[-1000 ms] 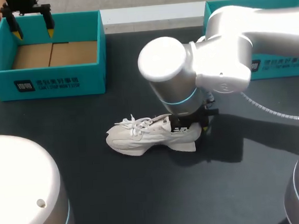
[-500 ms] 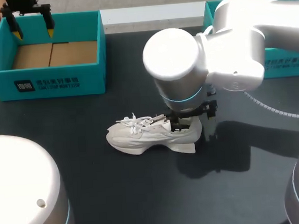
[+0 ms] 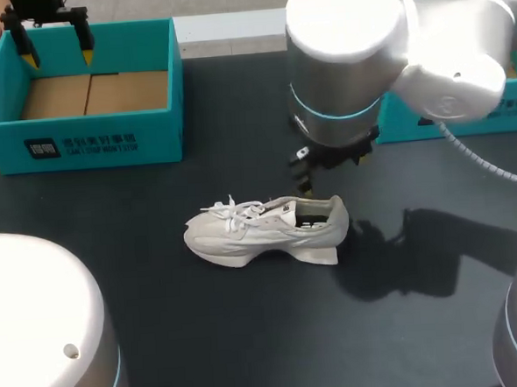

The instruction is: Take the shoe out of the shoebox, open the shoe tongue, remove and reinsert the insole, then place the shoe into the shoebox

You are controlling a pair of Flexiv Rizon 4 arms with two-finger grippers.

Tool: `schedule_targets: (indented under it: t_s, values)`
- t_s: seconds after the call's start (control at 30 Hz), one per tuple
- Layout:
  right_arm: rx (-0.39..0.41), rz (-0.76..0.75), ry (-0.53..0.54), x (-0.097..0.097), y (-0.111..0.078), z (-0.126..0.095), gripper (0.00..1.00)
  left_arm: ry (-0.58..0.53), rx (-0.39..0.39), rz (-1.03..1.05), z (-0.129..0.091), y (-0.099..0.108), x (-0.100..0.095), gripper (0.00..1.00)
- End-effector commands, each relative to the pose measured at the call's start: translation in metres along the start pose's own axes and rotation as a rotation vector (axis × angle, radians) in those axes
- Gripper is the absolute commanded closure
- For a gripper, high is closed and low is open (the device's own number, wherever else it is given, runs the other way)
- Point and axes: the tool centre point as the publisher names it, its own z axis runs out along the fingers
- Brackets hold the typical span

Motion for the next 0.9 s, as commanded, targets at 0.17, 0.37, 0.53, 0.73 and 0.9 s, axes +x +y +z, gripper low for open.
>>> schedule_targets:
  t_s: [0.17,0.37,0.53,0.73,0.9]
  values:
    - [0.017,-0.343,0.229,-0.007,-0.002,0.003,0.0,0.0,0.0,0.0,0.0,0.0,0.0,0.0]
    - [-0.249,-0.47,0.46,-0.004,0.0,0.01,0.0,0.0,0.0,0.0,0.0,0.0,0.0,0.0]
    - [-0.307,-0.604,0.568,-0.016,-0.008,0.017,0.0,0.0,0.0,0.0,0.0,0.0,0.0,0.0]
    - [-0.389,-0.716,0.694,-0.033,-0.013,0.025,0.0,0.0,0.0,0.0,0.0,0.0,0.0,0.0]
    - [-0.392,-0.833,0.824,-0.038,-0.018,0.034,0.0,0.0,0.0,0.0,0.0,0.0,0.0,0.0]
